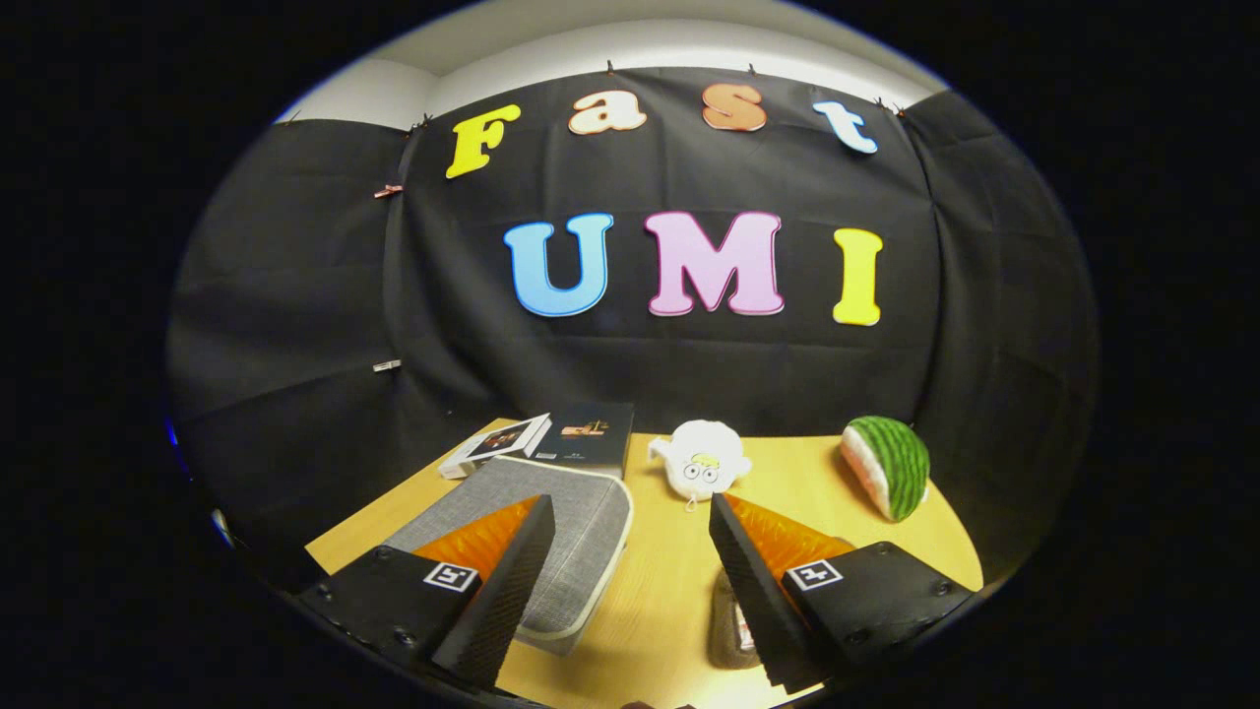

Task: Open the storage box then place both shoes into the box .Put the left shoe in first, then the right shoe, with the right side of both shoes facing outward in a uniform manner.

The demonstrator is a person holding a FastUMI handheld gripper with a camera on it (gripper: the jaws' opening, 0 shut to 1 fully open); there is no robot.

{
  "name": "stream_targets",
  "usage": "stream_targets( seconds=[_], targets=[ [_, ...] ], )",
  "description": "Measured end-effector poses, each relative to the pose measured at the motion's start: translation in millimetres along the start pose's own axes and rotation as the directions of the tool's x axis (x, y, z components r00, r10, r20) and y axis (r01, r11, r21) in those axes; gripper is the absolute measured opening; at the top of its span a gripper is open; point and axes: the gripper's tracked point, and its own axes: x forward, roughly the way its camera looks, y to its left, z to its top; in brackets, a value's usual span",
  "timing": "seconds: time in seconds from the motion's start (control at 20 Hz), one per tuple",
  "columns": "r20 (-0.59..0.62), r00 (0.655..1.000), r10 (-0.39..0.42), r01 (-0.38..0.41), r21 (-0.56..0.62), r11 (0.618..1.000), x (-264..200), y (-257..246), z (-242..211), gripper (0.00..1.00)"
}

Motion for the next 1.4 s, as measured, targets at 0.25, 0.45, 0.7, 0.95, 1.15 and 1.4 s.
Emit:
stream_targets(
  seconds=[0.25, 0.45, 0.7, 0.95, 1.15, 1.4],
  targets=[
    [-0.189, 0.963, 0.191, -0.150, 0.214, 0.965, 25, 23, -50, 0.98],
    [-0.315, 0.891, 0.327, -0.201, 0.370, 0.907, 37, 34, -93, 0.98],
    [-0.383, 0.796, 0.469, -0.192, 0.575, 0.795, 52, 37, -137, 0.98],
    [-0.351, 0.697, 0.625, -0.181, 0.758, 0.627, 57, 56, -148, 0.96],
    [-0.333, 0.656, 0.677, -0.166, 0.811, 0.560, 54, 65, -146, 0.75],
    [-0.296, 0.669, 0.681, -0.136, 0.853, 0.504, 46, 56, -129, 0.33]
  ],
)
